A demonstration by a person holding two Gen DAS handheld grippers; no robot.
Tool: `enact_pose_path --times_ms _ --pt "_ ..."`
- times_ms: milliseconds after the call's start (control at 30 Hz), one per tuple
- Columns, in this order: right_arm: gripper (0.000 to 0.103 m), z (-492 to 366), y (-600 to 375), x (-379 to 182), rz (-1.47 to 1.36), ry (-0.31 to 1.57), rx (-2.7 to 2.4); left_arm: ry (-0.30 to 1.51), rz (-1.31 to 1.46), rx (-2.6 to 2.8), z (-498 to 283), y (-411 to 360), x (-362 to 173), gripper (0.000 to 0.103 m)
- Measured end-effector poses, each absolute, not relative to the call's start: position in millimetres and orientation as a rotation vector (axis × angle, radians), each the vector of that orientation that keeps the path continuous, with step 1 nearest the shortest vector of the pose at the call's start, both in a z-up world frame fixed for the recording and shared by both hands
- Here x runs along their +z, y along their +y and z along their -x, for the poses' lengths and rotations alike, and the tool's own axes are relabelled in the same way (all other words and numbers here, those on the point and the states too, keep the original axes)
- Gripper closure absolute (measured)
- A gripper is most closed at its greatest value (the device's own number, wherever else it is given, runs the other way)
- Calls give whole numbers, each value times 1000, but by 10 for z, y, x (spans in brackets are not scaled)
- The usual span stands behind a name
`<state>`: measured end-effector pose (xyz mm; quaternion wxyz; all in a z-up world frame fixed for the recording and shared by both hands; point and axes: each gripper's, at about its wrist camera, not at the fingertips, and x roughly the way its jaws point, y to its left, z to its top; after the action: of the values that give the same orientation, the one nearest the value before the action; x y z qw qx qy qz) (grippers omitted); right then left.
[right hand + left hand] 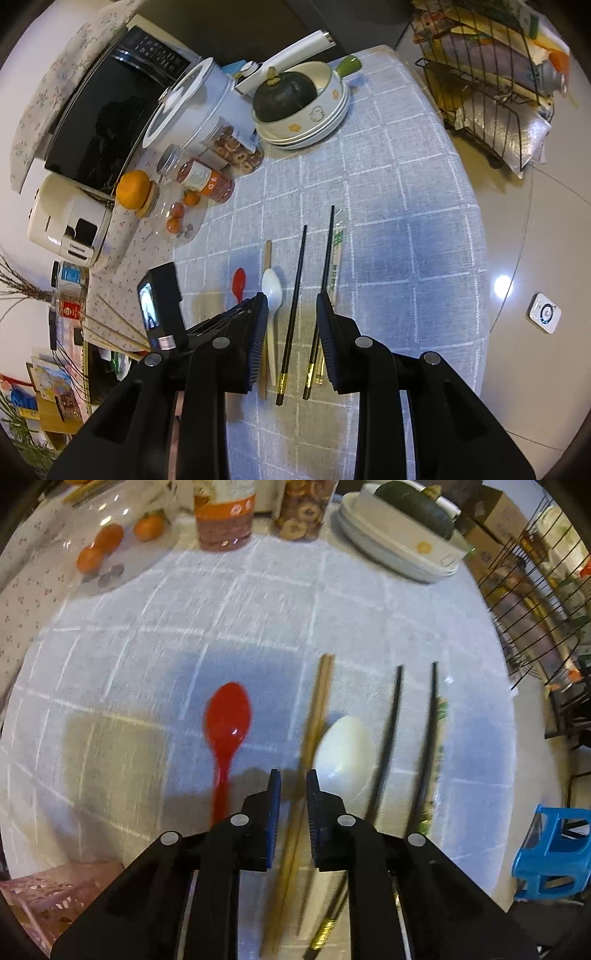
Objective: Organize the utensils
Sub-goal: 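Grasp the wooden chopstick with the left gripper while the right gripper grasps the white spoon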
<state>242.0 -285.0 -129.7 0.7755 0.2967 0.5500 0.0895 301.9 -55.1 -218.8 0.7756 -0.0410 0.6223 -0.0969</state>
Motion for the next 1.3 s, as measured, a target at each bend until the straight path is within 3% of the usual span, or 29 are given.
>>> enact_pose_path --times_ms 467,533,667,1100,1300 --pt "74 -2439 -2793 -1336 -616 1208 195 1327 -63 -243 -3040 -894 -2263 87" --pt "74 -2437 -2792 -1347 -614 1208 193 1321 -70 -236 -3067 -916 -2265 93" --pt "74 -2459 -2814 -1446 -597 1227 182 1301 -44 -243 -3007 -884 -2220 95" --pt "77 -2767 -2048 -2169 -552 1422 335 929 143 -333 -2061 -315 -655 95" --pt "81 -2841 -1665 -2287 -406 1426 296 762 183 -302 -1691 187 -264 95"
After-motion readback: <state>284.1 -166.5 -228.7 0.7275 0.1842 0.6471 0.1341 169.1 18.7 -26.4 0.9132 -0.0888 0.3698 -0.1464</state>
